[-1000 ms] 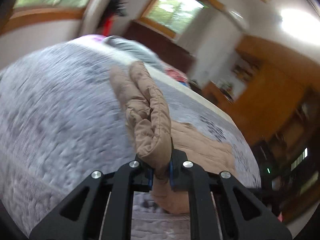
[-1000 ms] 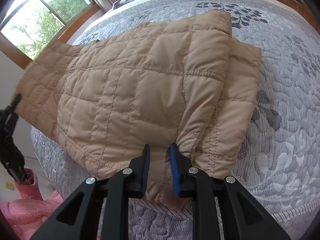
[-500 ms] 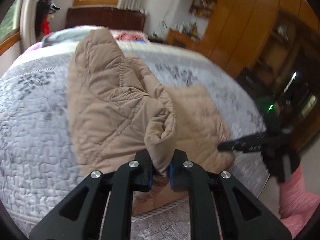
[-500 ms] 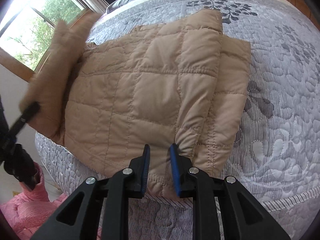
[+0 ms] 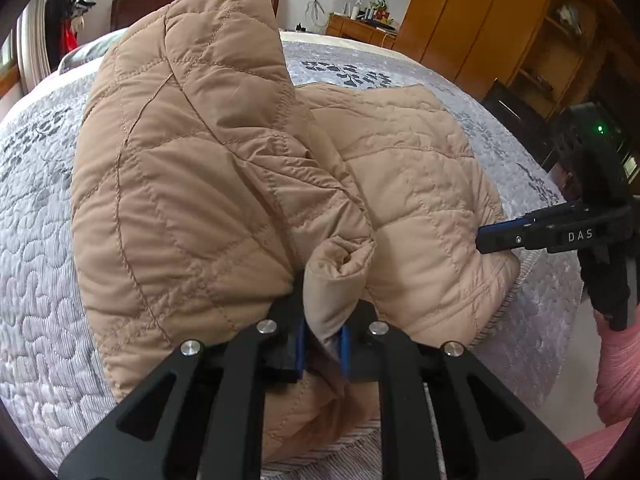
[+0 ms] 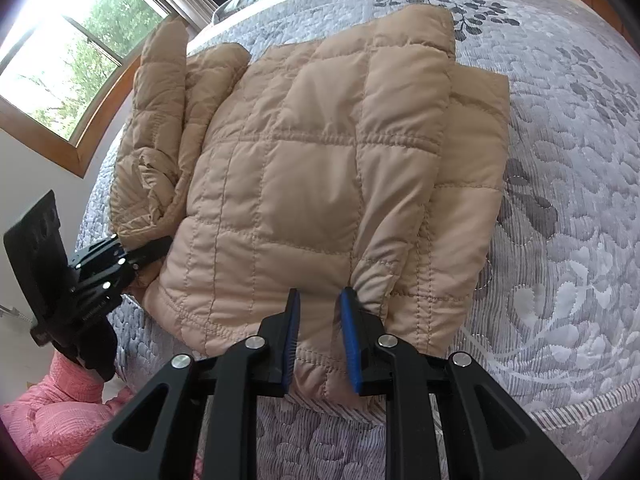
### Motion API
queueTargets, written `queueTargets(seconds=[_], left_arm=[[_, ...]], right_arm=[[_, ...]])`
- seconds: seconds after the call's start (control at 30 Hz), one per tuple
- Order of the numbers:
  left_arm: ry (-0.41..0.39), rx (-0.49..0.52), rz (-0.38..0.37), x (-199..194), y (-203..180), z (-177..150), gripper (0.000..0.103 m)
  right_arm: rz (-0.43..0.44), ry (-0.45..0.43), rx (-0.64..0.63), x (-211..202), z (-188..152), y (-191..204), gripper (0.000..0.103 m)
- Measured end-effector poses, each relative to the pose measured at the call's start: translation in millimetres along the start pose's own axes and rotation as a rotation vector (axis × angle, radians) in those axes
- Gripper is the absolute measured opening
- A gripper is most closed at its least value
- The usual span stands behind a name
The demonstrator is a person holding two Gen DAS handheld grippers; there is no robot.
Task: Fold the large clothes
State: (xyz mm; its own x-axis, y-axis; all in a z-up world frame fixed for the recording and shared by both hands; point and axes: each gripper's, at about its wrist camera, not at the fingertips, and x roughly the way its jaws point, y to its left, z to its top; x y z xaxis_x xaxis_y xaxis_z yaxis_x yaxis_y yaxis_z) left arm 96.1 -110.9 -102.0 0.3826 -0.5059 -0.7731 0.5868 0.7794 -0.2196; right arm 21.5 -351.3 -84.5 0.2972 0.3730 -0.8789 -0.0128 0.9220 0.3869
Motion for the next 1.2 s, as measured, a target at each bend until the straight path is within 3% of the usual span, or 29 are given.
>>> queueTargets(seconds=[0.2,0.43,0.57,0.67,0.73,0.87,0.93,1.07,1.2], left_arm=[[0.009,-0.082,-0.068,-6.2,15.6,3.6,0.014],[-0.004,-0.062,-0.042,-2.5,13.1,0.8,0.014],[0.000,-0.092,-0.064,-10.5,12.5,3.4,0.014],[0.006,-0.136,-0.147,-29.3,18.3,5.7,0.025],[0.004,-0.186,-0.214,-44.4,27.2,5.2,0.038],[-0.044,-0.251,-0.298,-87.7,50.2,3.6,0.043],[-0.080,-0.275,-0.254,-103.3,65.2,6.5,0.044],[-0.103,-0.320,-0.013,-109.6,96.4,18.4,0.043],[-0.074,-0.340,0.088,-95.1,108.8,30.7,0.043]], right_arm=[[0.001,-0.004,0.002,-3.1,0.6,-4.0,0.021],[-0.003,-0.022,-0.008,2.6,-0.9,-1.3,0.021],[-0.020,-0.031,-0.008,0.7,-3.2,2.1,0.021],[-0.031,-0.032,-0.017,-4.8,-4.9,8.0,0.029],[-0.042,-0.037,-0.032,-10.5,-4.9,14.5,0.035],[-0.114,-0.081,-0.087,-27.8,-4.3,31.0,0.045],[-0.112,-0.112,-0.103,-39.3,0.6,39.6,0.047],[-0.028,-0.136,-0.106,-54.1,21.1,54.7,0.060],[0.059,-0.106,-0.134,-48.7,47.6,85.2,0.073]])
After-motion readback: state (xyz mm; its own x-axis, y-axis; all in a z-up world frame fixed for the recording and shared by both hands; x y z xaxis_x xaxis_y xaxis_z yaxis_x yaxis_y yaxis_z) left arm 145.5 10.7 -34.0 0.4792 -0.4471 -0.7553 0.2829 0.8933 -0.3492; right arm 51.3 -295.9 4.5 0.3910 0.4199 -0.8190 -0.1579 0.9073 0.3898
